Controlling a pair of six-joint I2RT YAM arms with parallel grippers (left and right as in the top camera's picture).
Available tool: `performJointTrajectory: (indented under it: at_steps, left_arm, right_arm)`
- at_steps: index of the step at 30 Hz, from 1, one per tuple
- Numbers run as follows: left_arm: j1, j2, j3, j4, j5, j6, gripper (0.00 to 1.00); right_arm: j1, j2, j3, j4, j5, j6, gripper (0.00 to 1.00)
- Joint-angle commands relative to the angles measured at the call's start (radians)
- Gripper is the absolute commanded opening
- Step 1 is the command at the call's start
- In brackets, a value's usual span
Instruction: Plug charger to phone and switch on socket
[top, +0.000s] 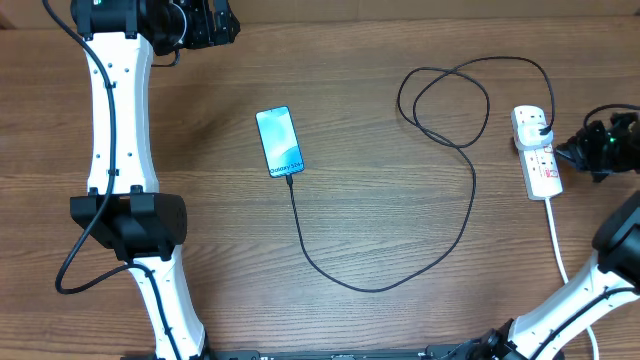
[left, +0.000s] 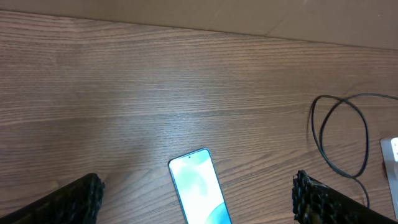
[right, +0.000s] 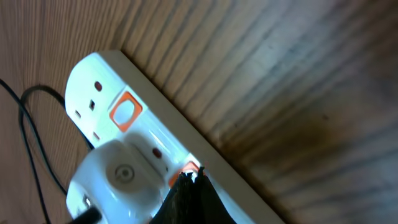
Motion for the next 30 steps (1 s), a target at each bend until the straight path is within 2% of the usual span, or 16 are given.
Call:
performJointTrajectory:
  at_steps: [1,8,20,30]
  left_arm:
    - [-0.002,0.005,0.003,-0.001,-0.01,0.011,0.99]
    - [-0.002,0.006,0.003,-0.001,-0.01,0.011,0.99]
    - [-0.002,0.005,0.003,-0.001,-0.01,0.011,1.0]
    - [-0.002,0.006,0.003,-0.001,-0.01,0.011,1.0]
  right_arm:
    - [0.029,0.018,-0.004,0.018,-0.014,-0.005,0.04]
    - [0.058,0.042,-0.004,0.021,-0.014,-0.005,0.04]
    - [0.109,0.043,-0.004,-0.07,-0.001,-0.012,0.04]
    - [0.148,0.047,-0.002,-0.056,0.05,-0.004,0.04]
